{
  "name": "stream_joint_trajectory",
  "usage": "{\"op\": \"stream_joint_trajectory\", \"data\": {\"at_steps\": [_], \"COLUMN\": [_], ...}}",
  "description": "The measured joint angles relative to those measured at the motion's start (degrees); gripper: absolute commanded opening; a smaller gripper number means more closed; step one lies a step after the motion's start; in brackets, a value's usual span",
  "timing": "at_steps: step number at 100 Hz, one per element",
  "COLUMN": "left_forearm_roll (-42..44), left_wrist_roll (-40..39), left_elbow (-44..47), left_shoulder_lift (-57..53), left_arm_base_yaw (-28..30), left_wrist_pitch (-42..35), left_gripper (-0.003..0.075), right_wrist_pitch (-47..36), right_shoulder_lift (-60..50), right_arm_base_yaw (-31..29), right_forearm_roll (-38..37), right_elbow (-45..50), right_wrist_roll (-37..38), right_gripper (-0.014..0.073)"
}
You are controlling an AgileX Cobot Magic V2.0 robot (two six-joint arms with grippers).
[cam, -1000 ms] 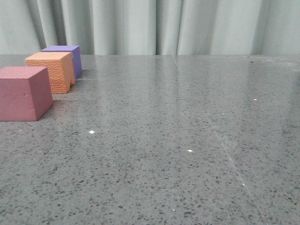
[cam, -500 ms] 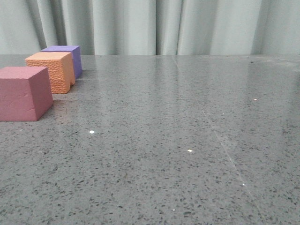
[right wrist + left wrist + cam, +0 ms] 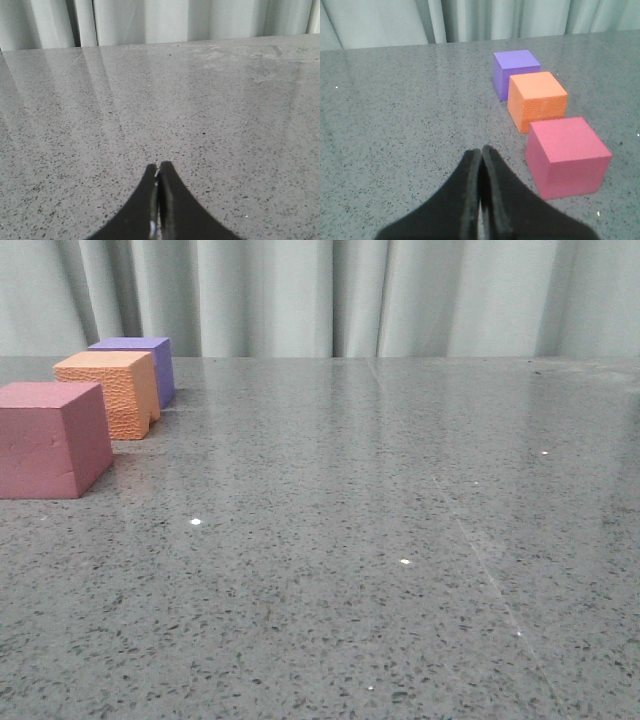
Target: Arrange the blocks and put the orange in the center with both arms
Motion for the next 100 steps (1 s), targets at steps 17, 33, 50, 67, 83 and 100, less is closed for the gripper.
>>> {"op": "stream_joint_trajectory", "data": {"at_steps": [17,33,50,67,83,100], "left_forearm_roll": [-8.3,-18.1,-24.5,-32.9,-37.5,-38.2], "left_wrist_roll": [9.1,19.6,26.1,29.8,33.9,37.1], "left_elbow": [5.3,11.2,18.6,21.5,21.5,21.5], "left_shoulder_lift": [-6.5,-11.7,-15.0,-15.5,-15.9,-15.9], "left_arm_base_yaw": [3.3,8.1,14.4,20.4,21.7,21.7], "left_wrist_pitch": [-2.8,-7.1,-19.3,-28.3,-29.4,-29.4], "left_gripper": [-0.0019,-0.0019,-0.0019,-0.0019,-0.0019,-0.0019], "right_wrist_pitch": [0.0,0.0,0.0,0.0,0.0,0.0], "right_shoulder_lift": [0.0,0.0,0.0,0.0,0.0,0.0], "right_arm_base_yaw": [0.0,0.0,0.0,0.0,0.0,0.0], "right_forearm_roll": [0.0,0.0,0.0,0.0,0.0,0.0], "right_elbow": [0.0,0.0,0.0,0.0,0.0,0.0], "right_wrist_roll": [0.0,0.0,0.0,0.0,0.0,0.0], "right_gripper": [-0.0061,-0.0061,-0.0061,-0.0061,-0.0061,-0.0061]}}
